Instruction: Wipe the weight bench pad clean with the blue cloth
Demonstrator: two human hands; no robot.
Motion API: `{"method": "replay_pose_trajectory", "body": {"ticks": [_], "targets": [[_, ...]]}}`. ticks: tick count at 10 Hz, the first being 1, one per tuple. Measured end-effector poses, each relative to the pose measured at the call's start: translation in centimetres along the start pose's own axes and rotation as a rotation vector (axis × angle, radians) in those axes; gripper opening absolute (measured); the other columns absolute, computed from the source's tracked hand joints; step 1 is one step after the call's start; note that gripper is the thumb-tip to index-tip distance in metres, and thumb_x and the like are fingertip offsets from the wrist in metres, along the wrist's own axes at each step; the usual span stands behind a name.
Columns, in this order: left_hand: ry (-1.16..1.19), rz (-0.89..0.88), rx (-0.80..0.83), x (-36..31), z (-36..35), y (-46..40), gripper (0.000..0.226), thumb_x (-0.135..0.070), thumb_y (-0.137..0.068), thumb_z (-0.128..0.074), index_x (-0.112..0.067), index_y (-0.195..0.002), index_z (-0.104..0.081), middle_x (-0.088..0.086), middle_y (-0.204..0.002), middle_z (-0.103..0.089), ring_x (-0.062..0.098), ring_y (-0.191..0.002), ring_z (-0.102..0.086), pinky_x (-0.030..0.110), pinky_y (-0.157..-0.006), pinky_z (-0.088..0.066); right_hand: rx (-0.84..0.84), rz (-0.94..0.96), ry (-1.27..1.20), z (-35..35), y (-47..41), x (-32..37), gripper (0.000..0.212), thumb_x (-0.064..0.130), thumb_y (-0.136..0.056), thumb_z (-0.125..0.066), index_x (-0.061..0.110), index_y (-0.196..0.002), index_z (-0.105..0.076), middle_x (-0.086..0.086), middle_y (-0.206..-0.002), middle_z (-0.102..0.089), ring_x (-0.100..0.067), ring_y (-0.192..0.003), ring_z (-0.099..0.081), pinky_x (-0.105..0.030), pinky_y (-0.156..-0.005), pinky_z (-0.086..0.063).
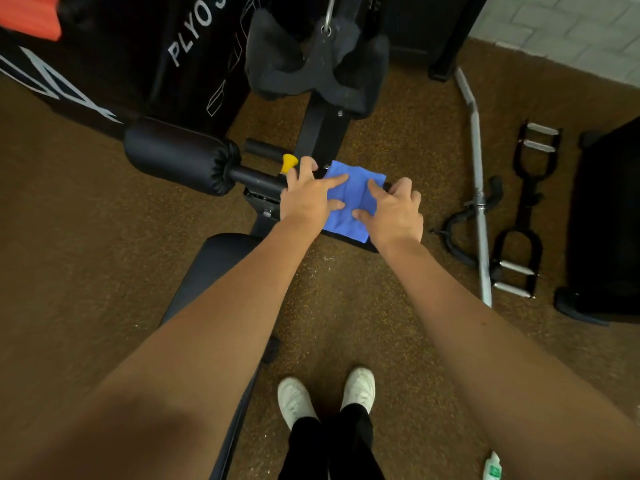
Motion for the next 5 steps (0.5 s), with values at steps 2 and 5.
{"method": "replay_pose_trajectory", "body": {"ticks": [2,5], "targets": [[-0.27,0.08,0.077,-1.0,0.2,1.0,0.053,-0.044,-0.093,-0.045,-0.042,-0.142,-0.023,0.003,-0.153,-0.004,0.031,-0.134,-0.012,0.045,-0.106,-0.026,0.111,-0.014,0.17,1.2,-0.3,0.8,0.056,0.045,-0.091,-0.053,0.033,-0.141,-0.032,-0.008,-0.141,-0.023,-0.03,-0.129,-0.023,-0.046,-0.102,-0.033],[-0.298,-0.044,-0.148,-4.1,10.6,3.2,0.056,-0.04,-0.1,-0.011,-0.016,-0.146,0.009,0.004,-0.156,0.011,0.023,-0.141,0.017,0.042,-0.115,0.006,-0.058,0.196,0.104,11.4,1.2,5.9,0.062,0.034,-0.1,-0.032,0.039,-0.147,0.007,0.003,-0.156,0.018,-0.035,-0.14,0.02,-0.058,-0.112,-0.006]]}}
Point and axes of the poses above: each hand's wrist, its own y-axis away from the middle knuckle, its own z-axis out of the back of the hand, x = y × z, the point moved 6 cm from there along -y, towards the middle knuckle
